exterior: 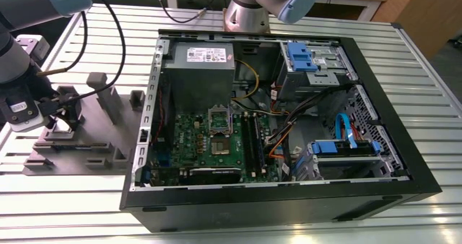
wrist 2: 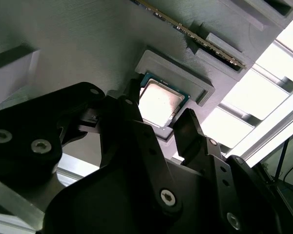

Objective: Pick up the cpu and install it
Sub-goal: 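Pick up the cpu and move it towards the insertion slot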

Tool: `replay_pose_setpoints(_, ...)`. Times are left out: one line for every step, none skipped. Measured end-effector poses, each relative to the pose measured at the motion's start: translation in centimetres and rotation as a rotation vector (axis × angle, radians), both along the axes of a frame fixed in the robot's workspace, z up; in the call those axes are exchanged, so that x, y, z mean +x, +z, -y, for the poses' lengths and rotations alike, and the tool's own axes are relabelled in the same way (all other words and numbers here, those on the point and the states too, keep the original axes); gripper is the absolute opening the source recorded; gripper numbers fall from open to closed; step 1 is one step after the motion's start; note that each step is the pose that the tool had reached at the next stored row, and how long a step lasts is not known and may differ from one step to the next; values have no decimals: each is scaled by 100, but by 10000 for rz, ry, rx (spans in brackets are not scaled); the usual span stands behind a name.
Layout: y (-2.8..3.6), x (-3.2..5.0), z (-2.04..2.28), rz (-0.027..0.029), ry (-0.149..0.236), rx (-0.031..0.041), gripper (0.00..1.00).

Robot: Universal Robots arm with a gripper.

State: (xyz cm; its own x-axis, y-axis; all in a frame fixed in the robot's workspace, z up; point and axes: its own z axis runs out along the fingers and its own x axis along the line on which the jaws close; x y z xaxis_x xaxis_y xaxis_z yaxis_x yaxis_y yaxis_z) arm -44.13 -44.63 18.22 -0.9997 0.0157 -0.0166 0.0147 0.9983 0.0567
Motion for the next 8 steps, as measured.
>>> replay_pose_setpoints(0,0,0,1,0,0,55)
replay_pose_setpoints(0,0,0,2,0,1,55)
replay_pose_setpoints(0,0,0,3,0,1,56)
replay_pose_setpoints(0,0,0,2,0,0,56)
replay_pose_setpoints(0,0,0,3,0,0,56)
replay_pose_setpoints(0,0,0,4,0,0,62)
replay_pose_setpoints(0,0,0,5,0,0,62)
replay_pose_setpoints(0,0,0,5,0,0,62)
